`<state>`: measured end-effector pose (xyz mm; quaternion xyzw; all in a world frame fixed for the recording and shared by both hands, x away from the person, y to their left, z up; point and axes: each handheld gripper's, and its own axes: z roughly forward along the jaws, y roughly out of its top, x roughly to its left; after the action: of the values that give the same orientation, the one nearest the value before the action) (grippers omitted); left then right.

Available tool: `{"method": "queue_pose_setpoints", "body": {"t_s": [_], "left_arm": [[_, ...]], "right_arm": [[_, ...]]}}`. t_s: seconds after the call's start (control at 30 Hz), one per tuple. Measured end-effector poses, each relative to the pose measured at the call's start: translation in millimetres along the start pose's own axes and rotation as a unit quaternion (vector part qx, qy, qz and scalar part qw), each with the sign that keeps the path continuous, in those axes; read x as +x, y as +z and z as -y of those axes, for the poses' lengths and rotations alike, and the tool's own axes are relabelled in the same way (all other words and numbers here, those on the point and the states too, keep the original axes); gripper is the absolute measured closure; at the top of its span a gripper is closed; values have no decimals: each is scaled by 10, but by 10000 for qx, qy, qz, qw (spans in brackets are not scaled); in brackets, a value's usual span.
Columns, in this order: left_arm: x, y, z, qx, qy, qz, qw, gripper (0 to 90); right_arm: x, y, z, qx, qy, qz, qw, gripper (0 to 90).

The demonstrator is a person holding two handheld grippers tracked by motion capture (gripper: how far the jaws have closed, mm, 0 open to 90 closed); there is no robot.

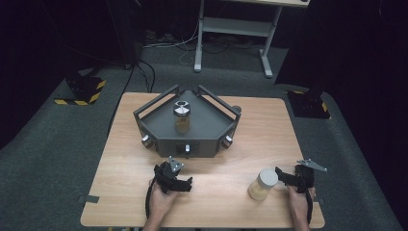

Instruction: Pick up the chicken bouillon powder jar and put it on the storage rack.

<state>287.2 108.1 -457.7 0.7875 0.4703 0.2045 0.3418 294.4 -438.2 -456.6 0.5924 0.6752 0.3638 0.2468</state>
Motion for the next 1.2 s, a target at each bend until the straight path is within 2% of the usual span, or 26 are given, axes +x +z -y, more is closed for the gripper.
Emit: {"method": "queue_pose_setpoints", "body": {"t_s": [0.4,0.63,0.9,1.2], "left_arm": [[3,0,0,-2,-4,4,10000,11],[5,-1,-1,2,-9,8,10000,12],[6,-2,0,-4,-9,8,10000,15],[7,-2,0,-3,-6,8,10000,15]], "right_arm": [[4,15,-32,88,-78,-32,9999,30],[23,9,-50,208,-232,-88,9995,13],[53,-85,13,283,-466,-185,9983,12],[85,-257,89,213,-560,-233,9979,12]]}}
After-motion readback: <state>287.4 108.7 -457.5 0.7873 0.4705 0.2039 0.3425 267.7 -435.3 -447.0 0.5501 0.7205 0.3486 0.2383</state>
